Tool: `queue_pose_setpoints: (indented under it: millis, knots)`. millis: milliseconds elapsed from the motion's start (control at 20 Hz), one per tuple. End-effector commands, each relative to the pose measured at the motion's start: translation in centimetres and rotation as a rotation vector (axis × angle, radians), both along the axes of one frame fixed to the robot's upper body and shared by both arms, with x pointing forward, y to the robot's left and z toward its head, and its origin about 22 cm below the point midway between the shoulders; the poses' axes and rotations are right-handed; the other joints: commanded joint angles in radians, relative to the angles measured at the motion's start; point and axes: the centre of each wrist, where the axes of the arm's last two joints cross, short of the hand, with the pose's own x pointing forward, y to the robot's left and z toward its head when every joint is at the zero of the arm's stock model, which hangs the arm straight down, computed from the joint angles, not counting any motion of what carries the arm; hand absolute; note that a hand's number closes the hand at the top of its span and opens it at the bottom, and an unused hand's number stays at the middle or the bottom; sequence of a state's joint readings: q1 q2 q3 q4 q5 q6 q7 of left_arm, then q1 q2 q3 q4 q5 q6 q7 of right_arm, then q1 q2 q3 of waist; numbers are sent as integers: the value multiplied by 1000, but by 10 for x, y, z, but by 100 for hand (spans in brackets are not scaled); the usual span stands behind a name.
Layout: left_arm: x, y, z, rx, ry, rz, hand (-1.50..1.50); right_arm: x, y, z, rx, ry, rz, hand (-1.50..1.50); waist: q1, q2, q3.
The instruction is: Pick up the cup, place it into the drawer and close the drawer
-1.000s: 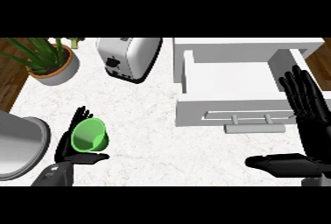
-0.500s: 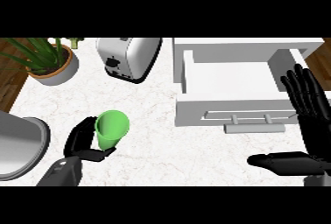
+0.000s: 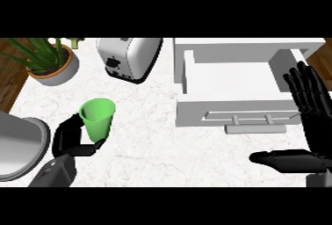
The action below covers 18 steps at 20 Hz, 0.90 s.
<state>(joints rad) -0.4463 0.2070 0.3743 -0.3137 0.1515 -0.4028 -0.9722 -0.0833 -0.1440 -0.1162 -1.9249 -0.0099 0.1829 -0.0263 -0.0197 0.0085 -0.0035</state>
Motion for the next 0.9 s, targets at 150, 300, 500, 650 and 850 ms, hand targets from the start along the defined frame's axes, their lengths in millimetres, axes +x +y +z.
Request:
queue_pose_setpoints:
  millis: [150, 300, 500, 650, 850]
  knots:
    - [17, -2, 13, -63, -223, 11, 150, -6, -5, 2, 2, 25, -2, -150, 1, -4, 1]
    - [34, -21, 25, -44, -318, -5, 150, 1, 1, 4, 0, 2, -20, -150, 11, -7, 2]
    - [67, -25, 60, 6, -314, -130, 150, -1, -4, -15, -7, 7, -17, -150, 13, -7, 3]
    - [79, -42, 81, 18, -361, -180, 150, 2, -5, -3, -12, 14, -36, -150, 32, -15, 5]
    - [107, -82, 131, 104, -386, -188, 150, -4, -14, -11, -3, 33, -39, -150, 32, -16, 5]
